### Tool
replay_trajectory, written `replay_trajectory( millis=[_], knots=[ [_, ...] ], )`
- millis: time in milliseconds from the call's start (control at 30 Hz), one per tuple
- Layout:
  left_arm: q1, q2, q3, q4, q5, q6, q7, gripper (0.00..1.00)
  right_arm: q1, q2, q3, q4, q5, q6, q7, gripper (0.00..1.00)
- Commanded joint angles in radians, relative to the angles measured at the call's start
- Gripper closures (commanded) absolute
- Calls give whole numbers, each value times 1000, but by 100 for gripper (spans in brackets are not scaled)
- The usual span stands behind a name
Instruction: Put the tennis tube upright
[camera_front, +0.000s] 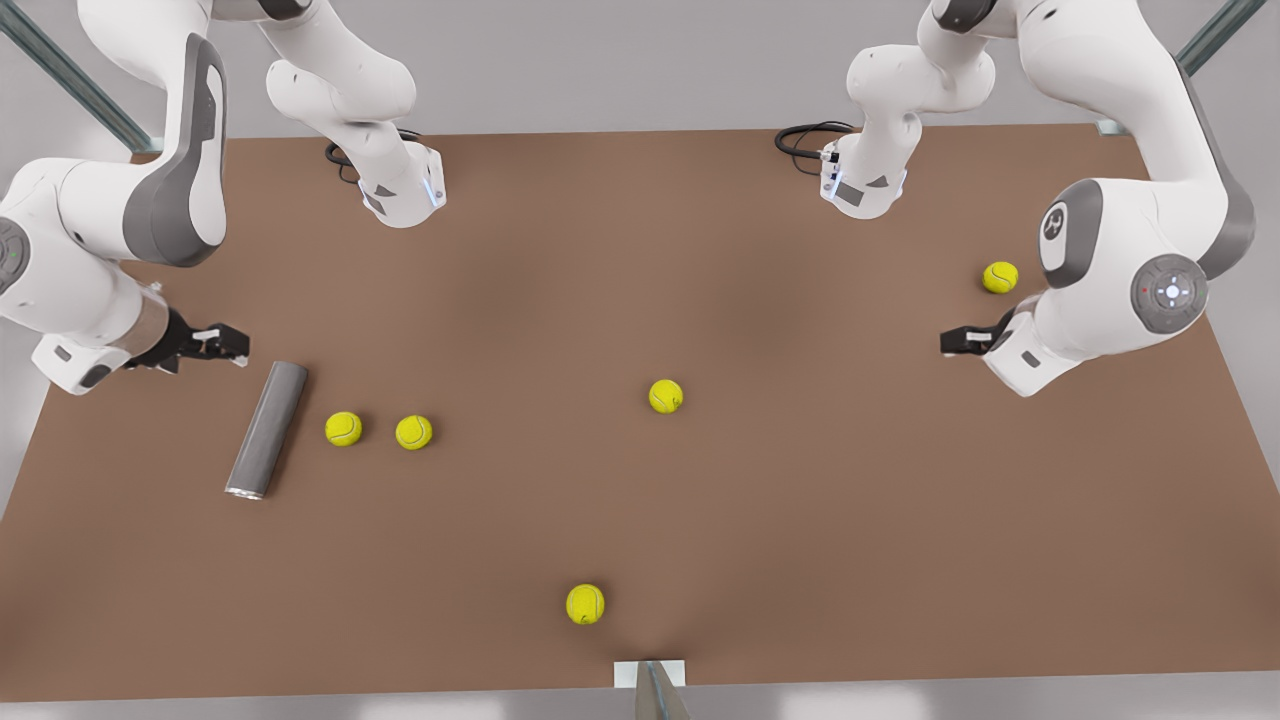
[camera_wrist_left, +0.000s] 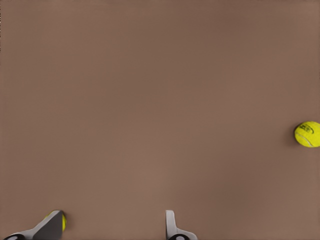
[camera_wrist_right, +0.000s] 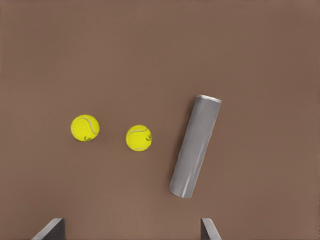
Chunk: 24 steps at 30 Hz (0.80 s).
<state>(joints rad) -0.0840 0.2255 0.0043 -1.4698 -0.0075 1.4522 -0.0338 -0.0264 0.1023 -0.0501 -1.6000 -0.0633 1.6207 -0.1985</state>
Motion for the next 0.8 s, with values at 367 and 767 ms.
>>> replay_trajectory(
  millis=[367,767],
  knots=[
    [0,2,3,-10,-3,51,-14,0,-239,257,-4,-193,5,470,-153,0],
    [1,9,5,-32,0,51,-12,0,-245,315,-5,-422,135,755,-127,0]
  ],
)
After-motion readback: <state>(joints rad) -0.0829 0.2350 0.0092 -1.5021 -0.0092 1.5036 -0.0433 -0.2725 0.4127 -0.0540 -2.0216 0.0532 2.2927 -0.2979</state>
